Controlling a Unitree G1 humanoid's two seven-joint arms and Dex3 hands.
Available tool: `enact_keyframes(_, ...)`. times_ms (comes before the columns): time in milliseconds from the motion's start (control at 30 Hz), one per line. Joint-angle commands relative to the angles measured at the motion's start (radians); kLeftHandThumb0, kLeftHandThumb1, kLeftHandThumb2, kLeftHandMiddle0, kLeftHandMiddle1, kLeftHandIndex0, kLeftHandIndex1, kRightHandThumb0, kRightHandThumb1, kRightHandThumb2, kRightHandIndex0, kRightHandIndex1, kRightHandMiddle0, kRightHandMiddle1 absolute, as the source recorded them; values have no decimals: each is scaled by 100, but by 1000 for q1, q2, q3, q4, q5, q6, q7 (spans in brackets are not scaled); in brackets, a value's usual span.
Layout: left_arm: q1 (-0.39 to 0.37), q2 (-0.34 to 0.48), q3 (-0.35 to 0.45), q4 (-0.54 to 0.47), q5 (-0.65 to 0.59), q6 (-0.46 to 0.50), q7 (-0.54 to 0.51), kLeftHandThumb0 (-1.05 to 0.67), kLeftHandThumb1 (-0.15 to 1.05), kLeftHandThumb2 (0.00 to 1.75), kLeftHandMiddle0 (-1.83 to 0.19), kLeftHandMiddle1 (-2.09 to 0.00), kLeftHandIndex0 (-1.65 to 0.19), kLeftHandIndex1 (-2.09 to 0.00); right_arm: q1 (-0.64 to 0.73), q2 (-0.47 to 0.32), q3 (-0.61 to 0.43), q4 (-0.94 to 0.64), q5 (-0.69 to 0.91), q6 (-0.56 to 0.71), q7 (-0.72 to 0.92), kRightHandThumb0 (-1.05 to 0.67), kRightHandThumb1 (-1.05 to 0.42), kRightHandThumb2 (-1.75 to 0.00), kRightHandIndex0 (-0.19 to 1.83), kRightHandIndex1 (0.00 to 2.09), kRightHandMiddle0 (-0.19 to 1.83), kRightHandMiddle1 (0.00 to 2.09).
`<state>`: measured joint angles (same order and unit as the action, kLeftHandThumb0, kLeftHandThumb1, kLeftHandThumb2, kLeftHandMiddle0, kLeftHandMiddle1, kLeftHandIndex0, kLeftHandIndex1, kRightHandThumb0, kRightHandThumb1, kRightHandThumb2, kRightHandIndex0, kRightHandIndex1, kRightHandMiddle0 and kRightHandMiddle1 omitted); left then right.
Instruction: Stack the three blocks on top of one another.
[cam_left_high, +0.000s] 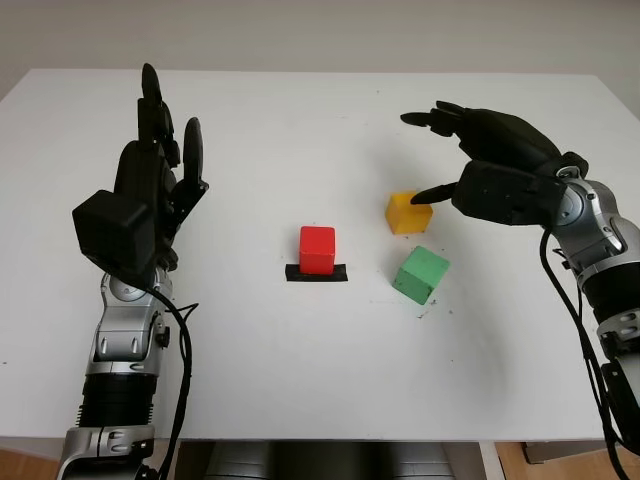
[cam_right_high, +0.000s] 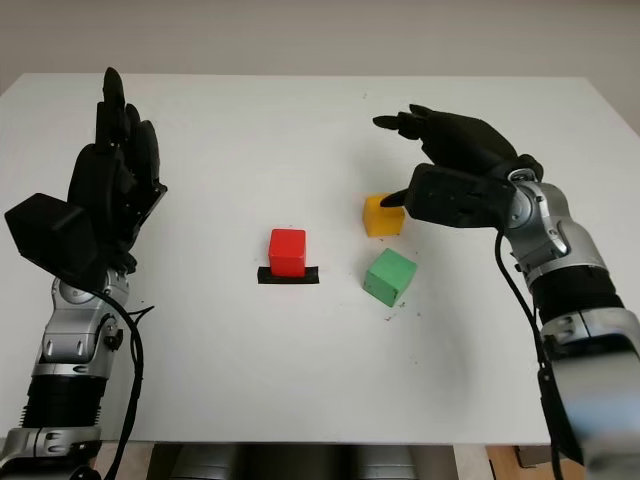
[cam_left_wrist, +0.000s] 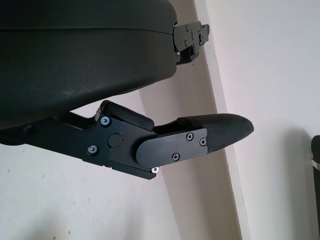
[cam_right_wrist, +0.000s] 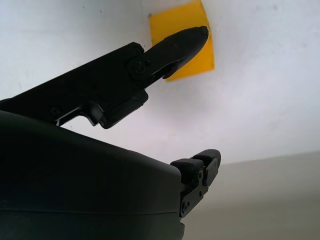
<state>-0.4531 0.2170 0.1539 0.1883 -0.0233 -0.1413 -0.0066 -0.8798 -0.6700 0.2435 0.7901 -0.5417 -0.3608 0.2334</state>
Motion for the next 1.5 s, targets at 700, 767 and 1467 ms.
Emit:
enact_keyframes(700,-4,9,-12,5,53,-20,9,-77,105,54,19,-4,17,-2,-90,-3,157,85,-179,-2,-10,-63,-82,-6,8,6,37,8)
enact_keyframes(767,-1,10,-13,5,51,-24,5,-76,105,54,19,-5,17,-3,-94,1,164,103,-184,-6,-24,-63,-82,-6,8,6,37,7)
enact_keyframes(1467,25,3,-29,-68,69,46,4,-66,105,47,19,-5,17,-4,-77,33,171,162,-174,-45,-187,-49,-86,-6,19,8,66,17)
